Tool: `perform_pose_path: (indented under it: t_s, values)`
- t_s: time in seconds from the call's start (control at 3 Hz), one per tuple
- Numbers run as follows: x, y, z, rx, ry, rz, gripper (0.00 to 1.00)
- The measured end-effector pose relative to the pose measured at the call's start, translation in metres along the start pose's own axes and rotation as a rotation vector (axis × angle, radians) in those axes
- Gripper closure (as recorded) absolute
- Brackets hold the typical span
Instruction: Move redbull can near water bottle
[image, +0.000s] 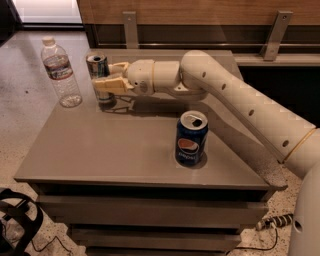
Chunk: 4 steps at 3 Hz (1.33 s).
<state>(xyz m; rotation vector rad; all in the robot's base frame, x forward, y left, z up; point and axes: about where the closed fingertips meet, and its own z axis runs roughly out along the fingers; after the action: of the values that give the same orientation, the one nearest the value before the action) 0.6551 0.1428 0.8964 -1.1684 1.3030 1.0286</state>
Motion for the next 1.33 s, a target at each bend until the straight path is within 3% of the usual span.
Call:
perform_pose_path:
  t_s: [1.0, 1.33]
  values:
    - [0.019, 0.012, 0.025, -0.021, 0.064, 0.015, 1.00]
    - [0.019, 0.014, 0.028, -0.025, 0.064, 0.015, 0.83]
